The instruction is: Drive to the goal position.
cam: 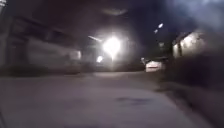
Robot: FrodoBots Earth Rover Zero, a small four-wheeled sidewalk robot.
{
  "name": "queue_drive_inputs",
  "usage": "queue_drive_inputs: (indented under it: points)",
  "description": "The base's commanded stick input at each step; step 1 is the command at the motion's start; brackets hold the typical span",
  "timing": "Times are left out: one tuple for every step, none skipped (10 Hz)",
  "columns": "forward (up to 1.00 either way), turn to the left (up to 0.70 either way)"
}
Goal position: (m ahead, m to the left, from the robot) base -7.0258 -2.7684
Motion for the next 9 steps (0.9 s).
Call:
queue_drive_inputs:
  points:
    - [0.0, 0.7]
    - [0.0, 0.7]
    - [0.0, 0.7]
    - [0.0, 0.7]
    - [0.0, 0.7]
    - [0.0, 0.7]
    - [0.0, 0.7]
    - [0.0, 0.7]
    - [0.0, 0.7]
